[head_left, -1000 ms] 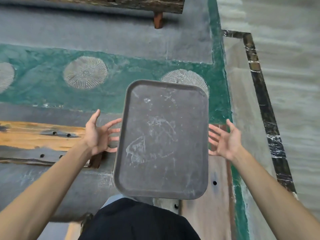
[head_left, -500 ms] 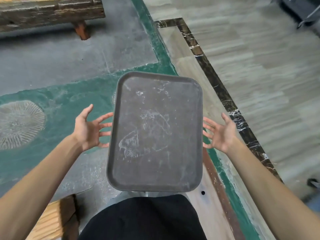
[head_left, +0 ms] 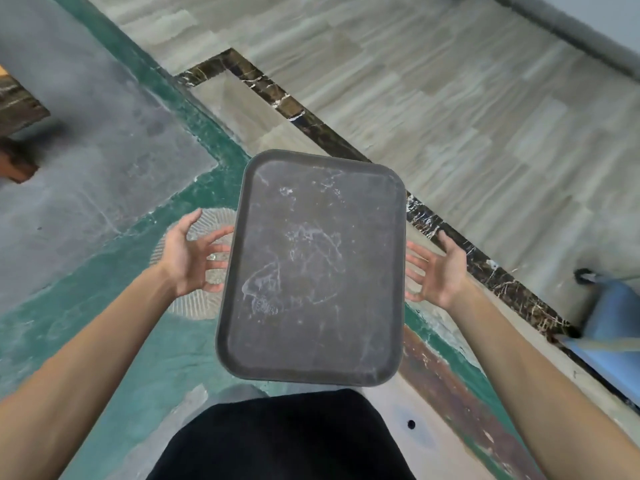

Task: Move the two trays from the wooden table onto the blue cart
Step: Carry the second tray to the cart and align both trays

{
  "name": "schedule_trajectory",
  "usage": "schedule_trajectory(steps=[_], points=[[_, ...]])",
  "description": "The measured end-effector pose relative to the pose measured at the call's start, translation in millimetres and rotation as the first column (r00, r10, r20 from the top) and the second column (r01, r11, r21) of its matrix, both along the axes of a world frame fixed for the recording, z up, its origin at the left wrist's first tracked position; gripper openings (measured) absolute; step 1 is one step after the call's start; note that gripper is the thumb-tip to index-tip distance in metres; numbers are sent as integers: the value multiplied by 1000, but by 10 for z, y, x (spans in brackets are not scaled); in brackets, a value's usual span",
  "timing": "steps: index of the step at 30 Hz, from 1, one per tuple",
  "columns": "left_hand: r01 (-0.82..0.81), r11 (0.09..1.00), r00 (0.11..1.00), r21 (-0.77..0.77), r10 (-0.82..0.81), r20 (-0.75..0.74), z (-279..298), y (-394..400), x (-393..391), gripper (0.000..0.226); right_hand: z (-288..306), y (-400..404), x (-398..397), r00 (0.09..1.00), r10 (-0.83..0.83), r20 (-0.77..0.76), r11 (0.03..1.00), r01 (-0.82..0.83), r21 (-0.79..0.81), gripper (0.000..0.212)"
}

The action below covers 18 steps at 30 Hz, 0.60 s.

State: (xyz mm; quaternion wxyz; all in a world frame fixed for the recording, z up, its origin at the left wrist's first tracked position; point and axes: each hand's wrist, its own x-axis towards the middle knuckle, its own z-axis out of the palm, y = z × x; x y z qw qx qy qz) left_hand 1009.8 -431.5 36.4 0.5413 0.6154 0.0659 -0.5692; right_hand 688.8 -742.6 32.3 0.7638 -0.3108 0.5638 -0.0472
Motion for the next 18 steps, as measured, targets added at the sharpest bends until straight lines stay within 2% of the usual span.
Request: schedule_trajectory(steps=[9, 15, 18], points=[[272, 962, 962, -10, -272, 25, 130, -1631, 305, 73, 134, -677, -358, 962, -274, 18, 961, 274, -27, 67], [462, 887, 887, 9, -462, 15, 106, -2850, 90, 78, 117, -978, -881, 874, -487, 8, 873, 487, -43, 65], [548, 835, 833, 42, -550, 58, 147, -3510, -161, 75, 79, -1139, -1168, 809, -588, -14, 808, 587, -51, 59]])
